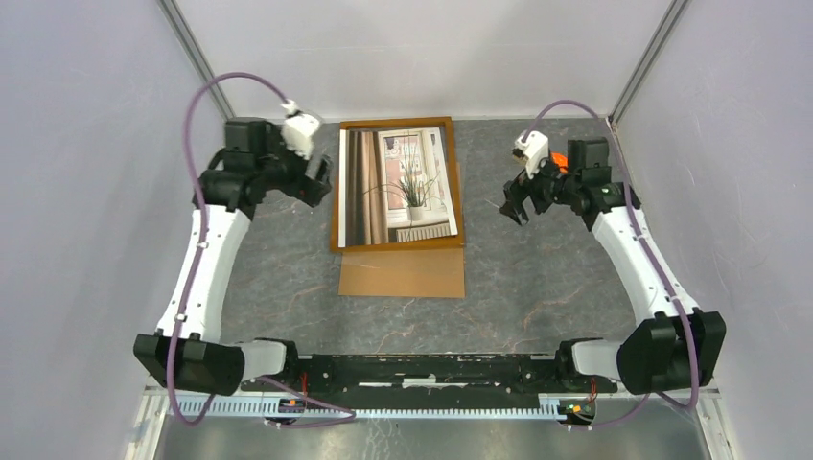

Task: Take the photo out of the frame

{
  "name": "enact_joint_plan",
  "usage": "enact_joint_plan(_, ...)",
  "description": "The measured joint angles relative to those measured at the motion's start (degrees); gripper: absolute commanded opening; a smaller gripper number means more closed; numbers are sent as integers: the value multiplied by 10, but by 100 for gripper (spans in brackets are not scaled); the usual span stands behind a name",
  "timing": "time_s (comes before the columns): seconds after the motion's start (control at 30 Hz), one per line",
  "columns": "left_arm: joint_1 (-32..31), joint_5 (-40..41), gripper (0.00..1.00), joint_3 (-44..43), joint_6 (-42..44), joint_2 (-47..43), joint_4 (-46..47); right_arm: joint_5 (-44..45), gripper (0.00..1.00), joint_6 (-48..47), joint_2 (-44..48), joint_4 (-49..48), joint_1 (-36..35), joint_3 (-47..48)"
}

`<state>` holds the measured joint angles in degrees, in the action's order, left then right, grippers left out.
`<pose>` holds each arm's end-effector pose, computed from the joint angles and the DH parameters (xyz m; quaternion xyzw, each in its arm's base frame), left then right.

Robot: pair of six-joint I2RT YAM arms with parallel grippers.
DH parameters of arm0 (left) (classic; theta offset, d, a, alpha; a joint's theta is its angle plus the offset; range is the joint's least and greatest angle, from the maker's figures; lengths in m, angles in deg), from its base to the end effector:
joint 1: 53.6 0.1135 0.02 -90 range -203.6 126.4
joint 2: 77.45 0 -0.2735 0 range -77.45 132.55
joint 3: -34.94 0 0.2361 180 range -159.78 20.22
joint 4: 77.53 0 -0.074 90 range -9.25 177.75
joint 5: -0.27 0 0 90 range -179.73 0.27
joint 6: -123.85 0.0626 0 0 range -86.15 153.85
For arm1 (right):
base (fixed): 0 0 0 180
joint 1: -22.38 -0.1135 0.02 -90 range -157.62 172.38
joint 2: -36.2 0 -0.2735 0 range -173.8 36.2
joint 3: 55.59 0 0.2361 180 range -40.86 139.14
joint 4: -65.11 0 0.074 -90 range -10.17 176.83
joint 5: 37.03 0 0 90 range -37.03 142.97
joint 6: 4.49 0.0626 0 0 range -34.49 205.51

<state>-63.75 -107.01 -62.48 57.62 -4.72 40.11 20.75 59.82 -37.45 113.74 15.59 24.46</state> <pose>0.2519 -0.0640 0.3915 0.3222 0.8294 -0.0822 0.4489 0.2658 0.0653 0.3169 -0.3535 0.8120 0.1864 0.4254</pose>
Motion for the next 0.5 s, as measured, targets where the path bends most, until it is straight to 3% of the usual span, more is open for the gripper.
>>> enact_joint_plan(0.27,241,-99,100,73,-89,15,12,8,98,-7,-3,-40,115,-13)
enact_joint_plan(0.37,294,-122,100,116,-112,31,20,8,98,-7,-7,-59,152,-51)
enact_joint_plan(0.5,316,-129,100,173,-135,32,38,8,98,-6,-12,-78,174,-110)
